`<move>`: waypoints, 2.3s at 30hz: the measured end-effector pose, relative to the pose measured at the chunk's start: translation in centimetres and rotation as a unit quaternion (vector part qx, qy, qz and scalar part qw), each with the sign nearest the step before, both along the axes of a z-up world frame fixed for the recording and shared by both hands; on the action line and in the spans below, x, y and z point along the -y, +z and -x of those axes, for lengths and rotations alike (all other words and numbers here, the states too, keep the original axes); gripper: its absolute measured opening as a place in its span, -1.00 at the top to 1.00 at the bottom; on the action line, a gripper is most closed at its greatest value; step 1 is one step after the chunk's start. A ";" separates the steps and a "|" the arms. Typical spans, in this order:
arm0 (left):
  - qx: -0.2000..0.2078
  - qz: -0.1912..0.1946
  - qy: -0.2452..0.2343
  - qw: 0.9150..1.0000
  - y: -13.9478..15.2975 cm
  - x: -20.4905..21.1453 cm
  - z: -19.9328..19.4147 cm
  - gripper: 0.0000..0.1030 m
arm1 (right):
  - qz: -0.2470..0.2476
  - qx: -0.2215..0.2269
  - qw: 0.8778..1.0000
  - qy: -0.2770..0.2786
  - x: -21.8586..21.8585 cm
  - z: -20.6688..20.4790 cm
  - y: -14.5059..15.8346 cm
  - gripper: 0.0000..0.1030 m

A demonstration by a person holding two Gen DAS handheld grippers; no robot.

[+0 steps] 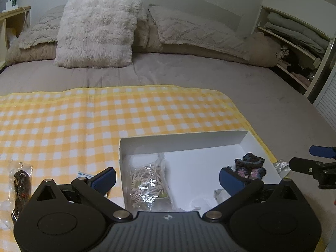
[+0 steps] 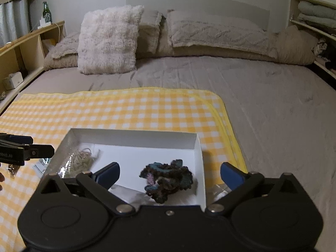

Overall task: Organize soft objects
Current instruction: 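Lower the hair-tie bag and scrunchie into the box and open both tools, then move both tools back over the dark hair-tie bag and sachet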

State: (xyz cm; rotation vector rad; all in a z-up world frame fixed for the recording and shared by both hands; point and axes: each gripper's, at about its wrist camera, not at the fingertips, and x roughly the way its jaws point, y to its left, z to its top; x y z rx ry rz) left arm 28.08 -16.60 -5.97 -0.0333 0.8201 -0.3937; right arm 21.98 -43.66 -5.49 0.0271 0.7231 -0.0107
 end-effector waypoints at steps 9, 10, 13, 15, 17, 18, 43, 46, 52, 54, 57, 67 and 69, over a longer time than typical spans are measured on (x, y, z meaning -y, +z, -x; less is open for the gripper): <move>0.017 0.004 -0.006 1.000 2.1 -0.5 2.3 -1.00 | -0.017 0.031 0.999 -0.001 -1.2 1.7 2.0 -1.00; 0.019 0.005 -0.006 1.000 2.3 -0.6 2.6 -1.00 | -0.014 0.034 0.999 0.000 -1.4 1.9 2.2 -1.00; 0.027 0.007 -0.005 1.000 3.0 -0.9 3.3 -1.00 | -0.010 0.047 0.999 0.003 -2.0 2.6 2.9 -1.00; 0.034 0.007 -0.004 0.999 3.4 -1.2 3.7 -1.00 | -0.014 0.053 0.999 0.004 -2.3 3.0 3.2 -1.00; 0.040 0.008 -0.003 0.999 3.8 -1.6 4.0 -1.00 | -0.012 0.061 0.998 0.009 -2.8 3.3 3.6 -1.00; 0.042 0.008 -0.002 0.999 3.9 -1.9 4.0 -1.00 | -0.010 0.064 0.998 0.010 -3.1 3.4 3.7 -1.00; 0.067 -0.030 0.110 0.991 5.4 -14.8 4.3 -1.00 | -0.024 0.071 0.995 0.065 -13.8 -1.6 2.8 -1.00; 0.067 -0.039 0.128 0.989 5.2 -16.6 4.2 -1.00 | -0.025 0.067 0.995 0.074 -15.3 -2.6 2.5 -1.00; 0.054 -0.046 0.158 0.985 4.5 -19.7 3.6 -1.00 | -0.023 0.069 0.991 0.114 -18.7 -4.1 1.8 -1.00; 0.047 -0.050 0.167 0.984 4.1 -20.5 3.2 -1.00 | -0.019 0.066 0.990 0.124 -20.0 -4.6 1.5 -1.00; 0.032 -0.064 0.175 0.982 3.2 -21.2 2.4 -1.00 | -0.005 0.074 0.986 0.152 -21.9 -5.2 0.8 -1.00; -0.015 -0.088 0.167 0.982 0.1 -21.0 -1.5 -1.00 | 0.049 0.042 0.967 0.247 -25.9 -7.6 -2.1 -1.00; -0.025 -0.084 0.154 0.984 -0.4 -20.5 -2.4 -0.97 | 0.074 0.039 0.961 0.263 -26.6 -8.1 -2.7 -1.00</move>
